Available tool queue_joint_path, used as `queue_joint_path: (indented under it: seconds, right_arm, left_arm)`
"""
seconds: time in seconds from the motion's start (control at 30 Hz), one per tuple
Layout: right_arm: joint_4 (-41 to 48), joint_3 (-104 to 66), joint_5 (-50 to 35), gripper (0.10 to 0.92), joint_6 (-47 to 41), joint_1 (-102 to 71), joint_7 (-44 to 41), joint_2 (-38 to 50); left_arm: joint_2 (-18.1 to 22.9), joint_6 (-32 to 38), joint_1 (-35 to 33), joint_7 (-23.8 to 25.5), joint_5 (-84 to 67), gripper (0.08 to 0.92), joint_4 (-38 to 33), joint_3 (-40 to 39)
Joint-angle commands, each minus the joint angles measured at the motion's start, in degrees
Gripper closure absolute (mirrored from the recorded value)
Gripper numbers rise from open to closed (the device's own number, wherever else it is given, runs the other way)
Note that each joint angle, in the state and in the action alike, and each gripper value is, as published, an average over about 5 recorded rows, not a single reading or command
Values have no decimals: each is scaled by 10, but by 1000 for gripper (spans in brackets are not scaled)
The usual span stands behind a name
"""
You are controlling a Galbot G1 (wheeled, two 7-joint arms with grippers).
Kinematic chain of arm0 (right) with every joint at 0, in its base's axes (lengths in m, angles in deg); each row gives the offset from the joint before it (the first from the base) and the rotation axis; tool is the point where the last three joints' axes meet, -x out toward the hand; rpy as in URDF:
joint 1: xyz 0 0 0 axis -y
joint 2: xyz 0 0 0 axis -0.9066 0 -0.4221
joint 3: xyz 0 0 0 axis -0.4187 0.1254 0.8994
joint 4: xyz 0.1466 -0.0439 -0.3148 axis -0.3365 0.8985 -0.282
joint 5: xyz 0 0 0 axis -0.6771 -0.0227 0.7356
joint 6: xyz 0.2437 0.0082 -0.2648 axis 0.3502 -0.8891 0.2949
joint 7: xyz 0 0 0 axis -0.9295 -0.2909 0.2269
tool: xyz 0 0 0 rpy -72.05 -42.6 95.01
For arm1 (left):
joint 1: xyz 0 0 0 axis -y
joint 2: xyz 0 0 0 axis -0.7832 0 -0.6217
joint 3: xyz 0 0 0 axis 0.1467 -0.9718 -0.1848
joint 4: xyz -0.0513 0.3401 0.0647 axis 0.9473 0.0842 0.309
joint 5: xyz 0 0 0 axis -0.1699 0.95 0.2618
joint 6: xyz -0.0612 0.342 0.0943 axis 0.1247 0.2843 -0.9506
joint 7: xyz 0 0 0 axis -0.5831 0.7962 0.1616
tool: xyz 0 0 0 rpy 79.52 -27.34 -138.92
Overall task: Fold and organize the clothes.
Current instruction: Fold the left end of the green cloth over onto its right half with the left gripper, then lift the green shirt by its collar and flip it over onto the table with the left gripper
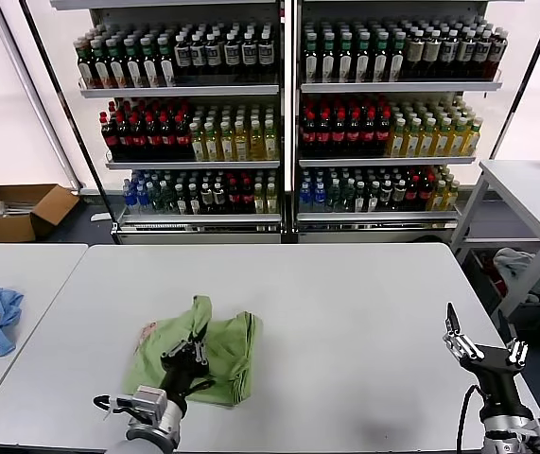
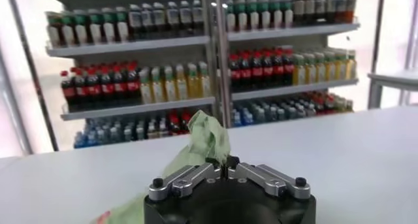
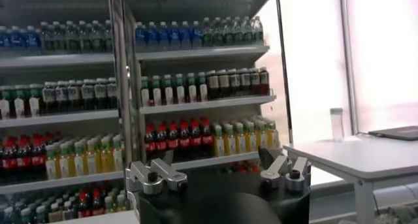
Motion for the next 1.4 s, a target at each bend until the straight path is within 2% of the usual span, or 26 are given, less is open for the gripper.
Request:
queue_joint_path:
  seconds: [0.03,0.43,0.6,0.9,1.03,1.27,1.4]
  right_arm:
    - [-4,2,0,203,-2,-1,1,-1]
    - [-9,0,-5,203,-3,-3,2,-2]
    - [-8,5,-3,203,-3,-1,2,-5]
    - [-9,6,-3,203,-10,6,4,-6]
    - [-11,6,-2,203,-17,10,8,-6]
    - [-13,2,-3,203,-21,9,10,0]
    - [-11,0,-4,203,-22,9,10,2]
  left_arm:
    - [3,-4,25,8,43,896,28,-74]
    - [10,-39,104,-1,58,889,81,-129]
    - [14,-36,129,-11,80,778,88,-156]
    - [2,-13,120,0,121,519,5,-189]
    - [1,-10,107,-6,73,406,-30,-135]
    - [-47,-28,33,-15,-31,213,-15,69]
    - [-64,-28,-23,-12,-104,181,16,154]
